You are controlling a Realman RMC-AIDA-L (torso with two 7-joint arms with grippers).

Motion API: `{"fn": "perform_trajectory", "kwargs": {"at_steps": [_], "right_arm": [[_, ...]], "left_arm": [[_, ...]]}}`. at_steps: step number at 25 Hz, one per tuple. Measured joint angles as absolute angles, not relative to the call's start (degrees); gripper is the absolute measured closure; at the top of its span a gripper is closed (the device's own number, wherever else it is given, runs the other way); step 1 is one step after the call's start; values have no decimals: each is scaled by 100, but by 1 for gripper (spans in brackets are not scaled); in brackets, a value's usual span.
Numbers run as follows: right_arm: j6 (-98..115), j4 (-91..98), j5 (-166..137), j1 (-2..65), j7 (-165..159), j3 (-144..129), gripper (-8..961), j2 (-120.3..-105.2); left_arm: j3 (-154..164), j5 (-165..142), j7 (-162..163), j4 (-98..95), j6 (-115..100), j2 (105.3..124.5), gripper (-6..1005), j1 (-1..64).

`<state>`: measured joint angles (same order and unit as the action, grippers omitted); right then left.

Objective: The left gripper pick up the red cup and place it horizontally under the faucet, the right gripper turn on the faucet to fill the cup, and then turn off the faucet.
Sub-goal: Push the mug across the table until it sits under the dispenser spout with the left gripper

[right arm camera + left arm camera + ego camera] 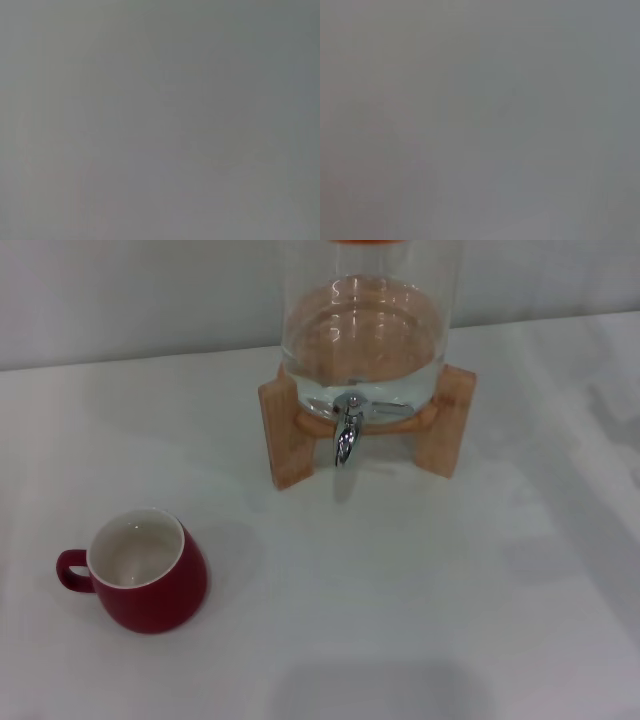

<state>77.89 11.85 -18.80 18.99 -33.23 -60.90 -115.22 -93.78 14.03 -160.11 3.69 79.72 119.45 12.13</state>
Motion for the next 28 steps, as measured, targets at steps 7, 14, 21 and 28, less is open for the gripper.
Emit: {"fn": "perform_trajectory", "kwargs": {"at_steps": [7, 14, 21, 28], "right_arm": [[7817, 1186, -1880, 1898, -3314, -6090, 120, -11522], [7817, 1187, -1881, 1918, -3317, -6114, 120, -11522], [7849, 1186, -1883, 1925, -3324, -6138, 120, -11523], [7866, 1186, -1911, 1925, -3329, -6150, 121, -11523]], "left_arm": [[-9378, 1331, -15991, 356, 7972, 11945, 121, 1248], [-9378, 1261, -15987, 343, 7972, 11945, 122, 1259], [-9378, 725, -16004, 338, 7953, 11934, 123, 1266], [-9378, 166, -16014, 364, 7807, 11952, 124, 1265]]}}
